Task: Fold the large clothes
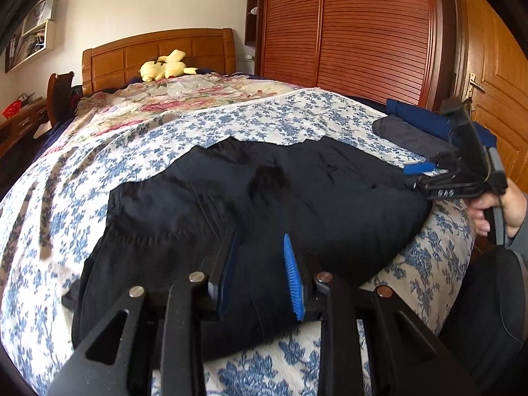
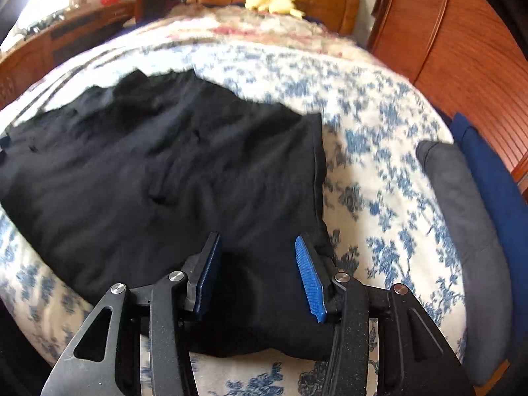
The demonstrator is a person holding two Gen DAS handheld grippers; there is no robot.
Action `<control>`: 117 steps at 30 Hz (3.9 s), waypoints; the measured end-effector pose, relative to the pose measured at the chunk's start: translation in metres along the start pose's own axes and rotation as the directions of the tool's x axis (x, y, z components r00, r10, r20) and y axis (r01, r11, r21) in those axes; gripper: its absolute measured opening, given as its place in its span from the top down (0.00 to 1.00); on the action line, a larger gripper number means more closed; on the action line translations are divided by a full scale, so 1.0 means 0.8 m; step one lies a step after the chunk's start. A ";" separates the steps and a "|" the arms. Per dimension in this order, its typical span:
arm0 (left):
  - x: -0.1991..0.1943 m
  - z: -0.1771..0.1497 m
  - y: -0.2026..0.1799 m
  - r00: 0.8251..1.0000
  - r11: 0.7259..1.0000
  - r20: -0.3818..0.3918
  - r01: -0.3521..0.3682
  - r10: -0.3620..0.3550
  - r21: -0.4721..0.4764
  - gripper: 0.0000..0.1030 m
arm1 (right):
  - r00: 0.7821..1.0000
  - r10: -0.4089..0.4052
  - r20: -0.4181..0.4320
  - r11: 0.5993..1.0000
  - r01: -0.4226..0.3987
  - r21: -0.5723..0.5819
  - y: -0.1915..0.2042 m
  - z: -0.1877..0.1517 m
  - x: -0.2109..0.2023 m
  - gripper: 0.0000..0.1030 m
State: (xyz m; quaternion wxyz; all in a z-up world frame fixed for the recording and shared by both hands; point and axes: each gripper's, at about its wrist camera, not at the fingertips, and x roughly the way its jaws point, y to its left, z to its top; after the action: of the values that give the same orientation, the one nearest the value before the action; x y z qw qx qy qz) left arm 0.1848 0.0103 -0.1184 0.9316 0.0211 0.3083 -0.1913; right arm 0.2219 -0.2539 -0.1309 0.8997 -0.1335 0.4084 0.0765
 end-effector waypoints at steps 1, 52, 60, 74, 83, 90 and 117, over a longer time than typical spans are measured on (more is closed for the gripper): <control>-0.001 -0.002 0.000 1.000 1.000 -0.001 0.002 -0.002 -0.001 0.74 | 1.000 0.005 0.014 1.000 -0.005 -0.006 0.005 0.003 -0.005 0.55; -0.023 -0.068 0.088 0.922 0.915 -0.196 -0.367 0.333 -0.169 0.59 | 0.956 0.268 0.116 0.950 -0.242 -0.198 0.126 -0.006 0.021 0.49; -0.019 -0.079 0.106 0.917 0.901 -0.242 -0.371 0.316 -0.226 0.54 | 0.960 0.250 0.122 0.950 -0.219 -0.220 0.130 -0.004 0.018 0.48; -0.020 -0.095 0.110 0.926 0.896 -0.253 -0.346 0.279 -0.277 0.54 | 0.925 0.349 0.150 0.933 -0.328 -0.152 0.108 -0.003 -0.001 0.38; -0.015 -0.085 0.097 0.922 0.908 -0.260 -0.348 0.286 -0.234 0.76 | 0.942 0.329 0.069 0.929 -0.310 -0.201 0.124 -0.007 0.024 0.38; -0.039 -0.027 0.073 0.949 0.933 -0.179 -0.295 0.261 -0.205 0.96 | 0.947 0.310 0.078 0.938 -0.292 -0.188 0.100 -0.007 0.014 0.38; 0.105 0.138 -0.258 0.986 0.976 -0.120 0.138 -0.118 0.171 1.00 | 0.970 0.138 0.202 0.964 -0.178 0.196 -0.149 -0.077 -0.059 0.41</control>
State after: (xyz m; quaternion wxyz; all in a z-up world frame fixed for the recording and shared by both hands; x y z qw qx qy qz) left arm 0.2329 -0.2271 -0.0617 0.8934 0.0951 0.3411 -0.2765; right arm 0.1761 -0.3876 -0.1131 0.9340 0.0045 0.3377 0.1165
